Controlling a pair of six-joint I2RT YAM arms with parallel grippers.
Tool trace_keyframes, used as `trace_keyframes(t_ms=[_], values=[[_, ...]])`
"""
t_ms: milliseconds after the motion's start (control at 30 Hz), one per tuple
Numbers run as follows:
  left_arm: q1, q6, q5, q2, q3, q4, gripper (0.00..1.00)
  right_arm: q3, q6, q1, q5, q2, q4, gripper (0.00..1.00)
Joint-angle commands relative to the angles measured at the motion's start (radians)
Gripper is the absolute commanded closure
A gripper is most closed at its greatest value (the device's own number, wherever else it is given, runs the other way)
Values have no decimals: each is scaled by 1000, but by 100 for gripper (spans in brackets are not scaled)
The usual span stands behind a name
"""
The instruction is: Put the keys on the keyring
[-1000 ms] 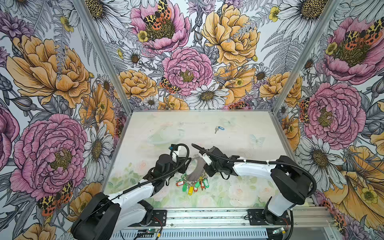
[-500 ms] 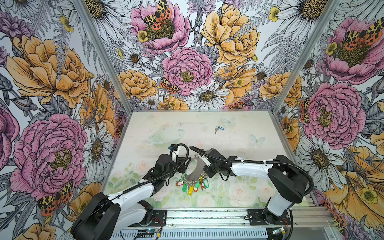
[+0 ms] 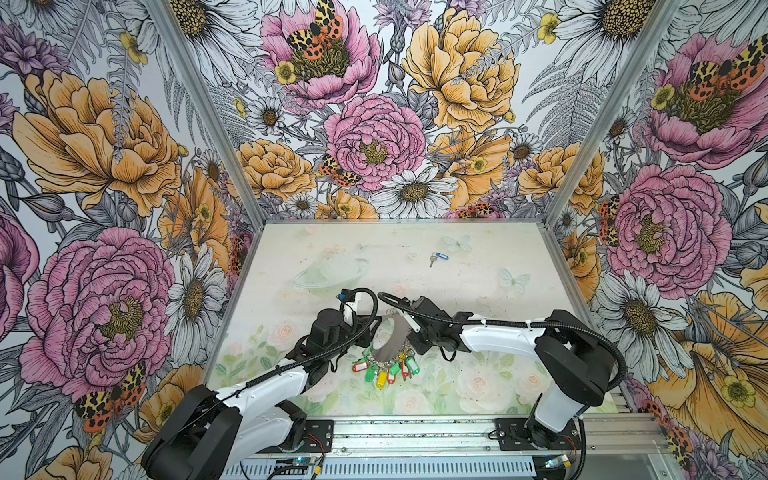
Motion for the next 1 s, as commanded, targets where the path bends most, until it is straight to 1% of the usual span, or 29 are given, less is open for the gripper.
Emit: trace_keyframes(t_ms=[0, 167, 367, 467, 767, 967], values=[[7, 25, -12, -5, -14, 2, 68, 36, -9, 8, 33, 25, -14, 93], [8, 25, -11, -6, -16, 3, 68, 35, -6, 21, 37, 2, -18, 87], [8, 25, -15, -7, -17, 2, 68, 25, -5, 37, 29, -22, -26, 86], [9, 25, -20, -11, -17, 2, 68, 26, -4, 46, 25, -26, -25, 83], [10, 23, -19, -22, -24, 2, 68, 51, -3, 59, 52, -9, -25, 79], [10, 24, -24, -36, -31, -3, 68, 46, 24, 60, 79, -45, -25, 78]])
